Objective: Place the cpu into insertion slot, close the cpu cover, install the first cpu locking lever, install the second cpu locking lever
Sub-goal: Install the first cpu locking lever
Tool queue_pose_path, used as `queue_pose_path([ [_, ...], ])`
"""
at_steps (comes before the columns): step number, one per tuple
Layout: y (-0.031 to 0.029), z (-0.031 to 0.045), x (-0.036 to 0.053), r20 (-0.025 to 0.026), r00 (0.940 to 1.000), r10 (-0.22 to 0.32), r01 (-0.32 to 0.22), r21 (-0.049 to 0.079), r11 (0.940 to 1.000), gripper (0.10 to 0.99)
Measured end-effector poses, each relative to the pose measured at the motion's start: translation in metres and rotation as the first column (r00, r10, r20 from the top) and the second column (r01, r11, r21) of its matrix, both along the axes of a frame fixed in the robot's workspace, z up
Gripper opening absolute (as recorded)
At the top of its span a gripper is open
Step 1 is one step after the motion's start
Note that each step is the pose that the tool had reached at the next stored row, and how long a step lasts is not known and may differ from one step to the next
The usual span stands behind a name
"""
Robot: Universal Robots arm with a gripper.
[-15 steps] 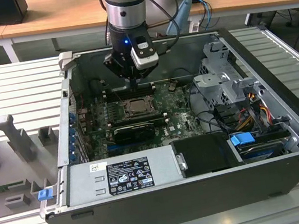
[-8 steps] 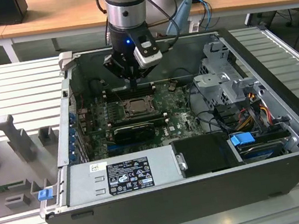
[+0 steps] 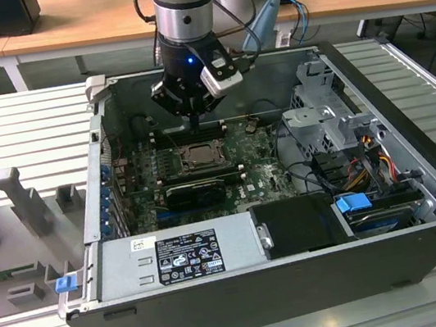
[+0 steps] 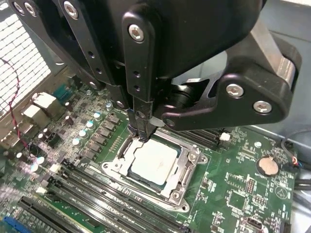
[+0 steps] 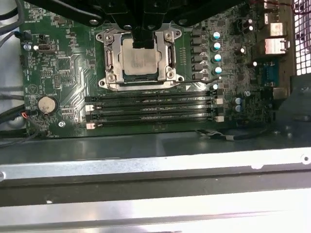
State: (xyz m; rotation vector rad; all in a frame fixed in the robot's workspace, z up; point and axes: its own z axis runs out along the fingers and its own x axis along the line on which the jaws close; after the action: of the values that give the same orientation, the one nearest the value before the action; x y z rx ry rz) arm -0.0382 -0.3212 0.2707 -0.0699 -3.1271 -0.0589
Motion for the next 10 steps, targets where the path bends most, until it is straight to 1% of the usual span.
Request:
queue_pose_path([
  [5, 0.0, 0.0, 0.0, 0.0, 0.999, 0.045, -0.045, 0.0, 0.999, 0.106],
  [8, 0.0, 0.0, -0.0003, 0.0001, 0.9984, 0.057, -0.057, 0.0, 0.9984, 0.106],
  [9, -0.0001, -0.0001, -0.0017, 0.0001, 0.9984, 0.057, -0.057, 0.0, 0.9984, 0.106],
  [10, -0.0001, 0.0, -0.005, 0.0, 0.9984, 0.057, -0.057, 0.0, 0.9984, 0.106],
])
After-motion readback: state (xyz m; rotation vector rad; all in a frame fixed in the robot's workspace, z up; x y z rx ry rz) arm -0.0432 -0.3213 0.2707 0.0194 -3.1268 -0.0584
